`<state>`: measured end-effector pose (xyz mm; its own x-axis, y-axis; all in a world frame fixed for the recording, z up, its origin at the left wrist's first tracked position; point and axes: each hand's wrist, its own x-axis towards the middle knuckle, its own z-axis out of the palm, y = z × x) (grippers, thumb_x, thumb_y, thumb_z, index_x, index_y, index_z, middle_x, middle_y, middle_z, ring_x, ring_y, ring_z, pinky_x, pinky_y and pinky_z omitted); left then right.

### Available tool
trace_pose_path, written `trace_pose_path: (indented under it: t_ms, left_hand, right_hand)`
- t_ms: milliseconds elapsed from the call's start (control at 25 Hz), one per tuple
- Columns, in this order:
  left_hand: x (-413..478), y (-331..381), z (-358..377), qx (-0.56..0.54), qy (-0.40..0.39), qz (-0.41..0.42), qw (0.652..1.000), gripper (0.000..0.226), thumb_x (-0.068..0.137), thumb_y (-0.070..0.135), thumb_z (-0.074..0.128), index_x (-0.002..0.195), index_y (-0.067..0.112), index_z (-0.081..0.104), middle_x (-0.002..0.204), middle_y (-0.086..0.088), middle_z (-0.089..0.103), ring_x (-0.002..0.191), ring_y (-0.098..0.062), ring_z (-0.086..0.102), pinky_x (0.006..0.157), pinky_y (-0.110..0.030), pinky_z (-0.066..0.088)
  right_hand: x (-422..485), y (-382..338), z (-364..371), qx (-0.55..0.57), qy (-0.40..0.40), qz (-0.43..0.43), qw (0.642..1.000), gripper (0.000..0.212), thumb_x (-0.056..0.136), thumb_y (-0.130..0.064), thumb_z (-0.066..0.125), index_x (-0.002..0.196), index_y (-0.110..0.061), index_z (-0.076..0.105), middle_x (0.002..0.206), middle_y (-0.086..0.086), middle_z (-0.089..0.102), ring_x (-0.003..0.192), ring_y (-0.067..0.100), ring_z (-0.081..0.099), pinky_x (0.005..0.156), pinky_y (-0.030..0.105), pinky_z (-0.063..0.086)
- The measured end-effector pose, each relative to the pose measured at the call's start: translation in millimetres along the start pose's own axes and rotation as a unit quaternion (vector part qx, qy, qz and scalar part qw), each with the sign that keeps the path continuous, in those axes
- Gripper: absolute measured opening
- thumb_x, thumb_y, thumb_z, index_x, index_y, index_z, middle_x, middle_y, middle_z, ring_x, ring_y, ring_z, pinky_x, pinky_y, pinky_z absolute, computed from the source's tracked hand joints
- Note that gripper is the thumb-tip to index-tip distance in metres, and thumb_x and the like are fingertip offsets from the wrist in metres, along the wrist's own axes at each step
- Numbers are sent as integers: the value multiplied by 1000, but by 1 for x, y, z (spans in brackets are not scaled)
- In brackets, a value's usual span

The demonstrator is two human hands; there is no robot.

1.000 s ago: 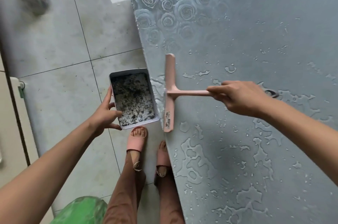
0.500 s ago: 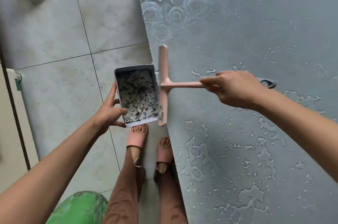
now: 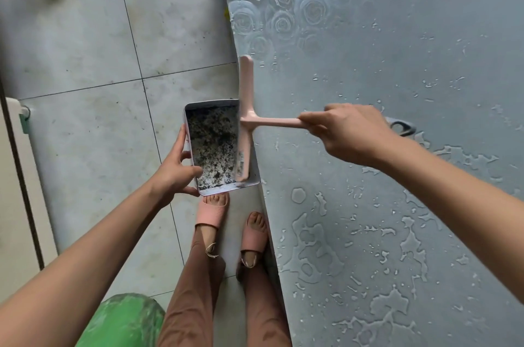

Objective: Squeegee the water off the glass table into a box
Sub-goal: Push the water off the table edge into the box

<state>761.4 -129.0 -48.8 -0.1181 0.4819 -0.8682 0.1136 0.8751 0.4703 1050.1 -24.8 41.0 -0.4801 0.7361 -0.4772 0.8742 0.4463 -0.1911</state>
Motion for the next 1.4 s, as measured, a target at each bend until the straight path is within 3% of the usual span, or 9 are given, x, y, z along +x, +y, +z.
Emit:
trace_pose_path:
  t_ms: [200,320,600,800,920,1040,1200,1320,1400]
  left_hand:
    - [-1,3,0,-4,2,-17,1000,103,83,-16,48,144,57,7,125,0,42,99,-22,60,55,-43,59]
    - [-2,12,-12,-7,-1,-21,1000,103,83,-17,48,144,57,9,122,1,44,95,-20,60,53,-42,59]
    - [5,35,-63,1,5,-28,1000,102,82,-18,45,144,56,12,129,-8,52,103,-28,58,55,-46,59]
    - [1,61,-110,32,-23,-37,999,102,83,-18,46,144,56,14,136,-9,46,112,-30,55,58,-47,59]
    - [-9,70,-126,58,-45,-46,996,100,84,-17,47,145,55,15,138,-9,45,110,-30,56,61,-50,59]
    - [-19,92,-150,34,-53,-31,998,97,86,-15,49,144,55,17,135,-9,50,103,-27,61,64,-54,58]
    - [-21,117,-168,17,-51,-24,998,95,87,-14,49,144,55,18,130,-9,56,103,-30,62,63,-54,58]
    - [-17,140,-176,10,-49,-7,999,94,86,-15,49,144,54,20,123,-8,60,97,-28,64,64,-54,58]
    - [-9,159,-176,7,-50,4,999,94,85,-15,48,144,54,21,119,-7,61,95,-28,65,64,-54,58]
  right_hand:
    - [-4,-7,-24,110,65,69,989,29,99,-36,40,124,-30,53,93,7,60,92,34,57,68,36,42]
    - [10,-9,-48,227,84,108,964,30,99,-27,42,128,-23,48,87,0,56,88,29,55,67,28,32]
    - [119,-51,-46,219,62,179,957,25,93,-15,37,116,-20,47,110,18,59,98,38,53,77,37,39]
    - [9,-65,-1,215,35,242,946,36,99,-23,38,133,-32,41,100,20,62,91,41,57,74,44,47]
    - [-55,-65,3,183,-77,289,936,42,100,-29,39,142,-34,38,113,19,64,105,39,57,83,44,48]
    - [-43,-63,-44,191,-48,294,935,37,98,-30,44,134,-30,50,123,10,63,112,34,57,88,39,47]
    - [61,-52,-115,232,4,244,942,26,92,-18,48,118,-17,52,103,14,63,85,30,57,70,34,43]
    - [165,-47,-160,344,21,225,912,28,90,-9,45,117,-9,48,88,14,57,68,28,57,59,41,52]
    - [218,-37,-177,359,45,226,904,29,92,-12,42,121,-12,48,84,11,55,60,24,57,49,34,51]
